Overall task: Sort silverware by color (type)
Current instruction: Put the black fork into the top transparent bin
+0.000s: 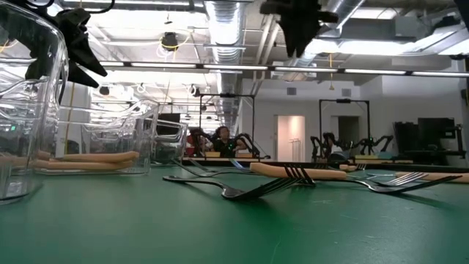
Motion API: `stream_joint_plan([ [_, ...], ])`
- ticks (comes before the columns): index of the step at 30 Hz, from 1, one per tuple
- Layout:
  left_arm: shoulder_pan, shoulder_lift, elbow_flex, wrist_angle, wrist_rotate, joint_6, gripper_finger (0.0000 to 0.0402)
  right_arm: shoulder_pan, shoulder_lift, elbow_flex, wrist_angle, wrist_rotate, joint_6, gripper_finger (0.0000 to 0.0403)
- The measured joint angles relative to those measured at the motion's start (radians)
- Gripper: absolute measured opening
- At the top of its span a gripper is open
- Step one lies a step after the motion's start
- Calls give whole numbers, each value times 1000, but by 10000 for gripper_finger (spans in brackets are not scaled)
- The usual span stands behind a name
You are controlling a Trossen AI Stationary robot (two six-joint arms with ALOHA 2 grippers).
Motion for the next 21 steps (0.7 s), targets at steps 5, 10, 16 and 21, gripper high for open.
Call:
stream_joint_plan([
  [5, 0, 0, 0, 0, -20, -35, 172, -9, 5, -177, 21, -117, -127, 136],
  [10, 0, 0, 0, 0, -71, -36, 172, -4, 4, -356, 124, -157, -210, 136],
  [16, 0, 0, 0, -8, -92, -37, 172, 8, 5, -527, 489, -329, -321, 136],
  [21, 0, 0, 0, -61, -124, -60, 172, 46, 5, -606, 729, -382, -455, 136],
])
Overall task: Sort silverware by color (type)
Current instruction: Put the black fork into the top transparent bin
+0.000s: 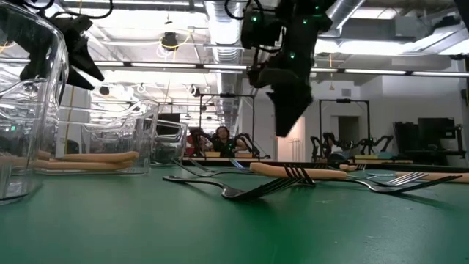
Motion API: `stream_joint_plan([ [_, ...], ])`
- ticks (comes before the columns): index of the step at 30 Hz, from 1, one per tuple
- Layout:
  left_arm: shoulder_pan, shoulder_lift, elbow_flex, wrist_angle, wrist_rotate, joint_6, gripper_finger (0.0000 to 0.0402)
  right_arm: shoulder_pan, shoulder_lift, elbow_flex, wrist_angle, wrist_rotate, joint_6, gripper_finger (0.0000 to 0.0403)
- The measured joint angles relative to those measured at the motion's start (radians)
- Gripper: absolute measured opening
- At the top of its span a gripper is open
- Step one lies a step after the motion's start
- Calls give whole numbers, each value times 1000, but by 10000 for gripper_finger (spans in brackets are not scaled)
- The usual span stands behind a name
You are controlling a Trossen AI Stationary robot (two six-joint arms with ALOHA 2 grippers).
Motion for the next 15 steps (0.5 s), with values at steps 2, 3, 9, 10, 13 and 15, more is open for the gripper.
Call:
stream_joint_plan([
  [2, 0, 0, 0, -17, -1, -14, 172, 24, 0, -15, 57, -27, -86, 136],
  [3, 0, 0, 0, -21, 0, -21, 172, 34, -1, -23, 78, -48, -123, 136],
  [9, 0, 0, 0, -23, -1, -27, 172, 43, -1, -111, 291, -272, -209, 136],
  [10, 0, 0, 0, -23, -2, -27, 172, 41, -1, -124, 311, -272, -210, 136],
  [13, 0, 0, 0, -23, -10, -27, 172, 36, 0, -140, 349, -273, -249, 136],
  [15, 0, 0, 0, -22, -10, -24, 172, 36, 0, -139, 396, -273, -311, 136],
])
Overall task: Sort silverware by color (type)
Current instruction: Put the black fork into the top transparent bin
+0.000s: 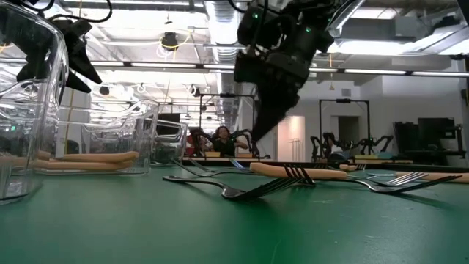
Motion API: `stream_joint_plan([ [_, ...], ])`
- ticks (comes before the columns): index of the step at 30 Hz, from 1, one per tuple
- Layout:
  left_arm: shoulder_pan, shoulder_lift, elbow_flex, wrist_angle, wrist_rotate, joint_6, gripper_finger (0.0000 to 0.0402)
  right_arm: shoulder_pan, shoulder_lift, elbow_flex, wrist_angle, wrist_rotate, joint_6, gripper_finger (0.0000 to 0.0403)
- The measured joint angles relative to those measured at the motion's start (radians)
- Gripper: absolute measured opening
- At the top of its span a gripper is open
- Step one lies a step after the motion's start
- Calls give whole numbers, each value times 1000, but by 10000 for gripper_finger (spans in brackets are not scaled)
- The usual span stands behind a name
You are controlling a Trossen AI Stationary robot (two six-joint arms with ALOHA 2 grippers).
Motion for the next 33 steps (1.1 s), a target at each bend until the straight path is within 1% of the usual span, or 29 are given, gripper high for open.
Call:
stream_joint_plan([
  [4, 0, 0, 0, 0, 0, 0, 172, 1, 0, 0, 81, 21, -94, 136],
  [6, 0, 0, 0, 0, 0, 0, 172, -4, 9, 2, 117, 33, -106, 137],
  [10, 0, 0, 0, 1, -1, 0, 172, -13, 14, 0, 118, 44, -110, 144],
  [16, 0, 0, 0, 1, -4, 0, 172, 4, 13, 1, 152, 47, -117, 179],
  [18, 0, 0, 0, 1, -4, 0, 172, 14, 13, 1, 162, 66, -133, 194],
  [22, 0, 0, 0, 1, -4, 1, 172, 39, 64, 2, 218, 98, -135, 213],
  [28, 0, 0, 0, 0, -3, 0, 172, 64, 133, 40, 178, 97, -123, 212],
  [33, 0, 0, 0, -1, -3, -3, 172, 59, 175, 48, 204, 101, -101, 210],
])
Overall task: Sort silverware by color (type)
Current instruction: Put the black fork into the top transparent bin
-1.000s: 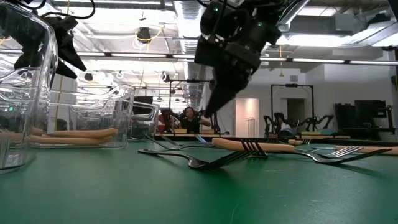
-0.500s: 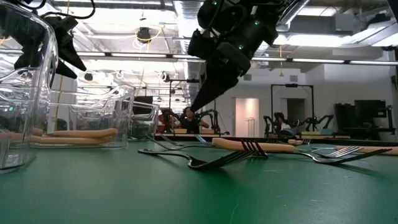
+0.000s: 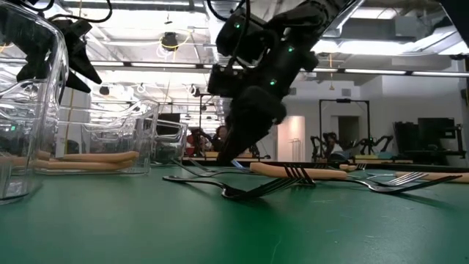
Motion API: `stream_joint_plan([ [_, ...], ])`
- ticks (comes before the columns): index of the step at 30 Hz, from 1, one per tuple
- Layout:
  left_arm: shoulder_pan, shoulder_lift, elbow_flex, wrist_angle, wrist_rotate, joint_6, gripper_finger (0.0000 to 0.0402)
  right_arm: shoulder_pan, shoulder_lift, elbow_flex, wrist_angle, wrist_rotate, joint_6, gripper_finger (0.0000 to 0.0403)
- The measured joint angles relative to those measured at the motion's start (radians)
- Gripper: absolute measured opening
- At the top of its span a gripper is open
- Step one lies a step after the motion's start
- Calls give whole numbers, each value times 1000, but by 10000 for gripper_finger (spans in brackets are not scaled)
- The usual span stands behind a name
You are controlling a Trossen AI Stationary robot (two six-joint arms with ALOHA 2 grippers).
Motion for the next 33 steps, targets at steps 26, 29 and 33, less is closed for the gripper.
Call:
stream_joint_plan([
  [26, -8, -141, 0, 296, 120, 236, 172, 0, 66, 1, -101, 47, 153, 85],
  [29, -13, -226, 1, 407, 248, 343, 172, -7, 66, 0, -102, 46, 163, 56],
  [33, -14, -315, 7, 409, 311, 356, 172, -7, 66, -1, -101, 40, 191, 23],
])
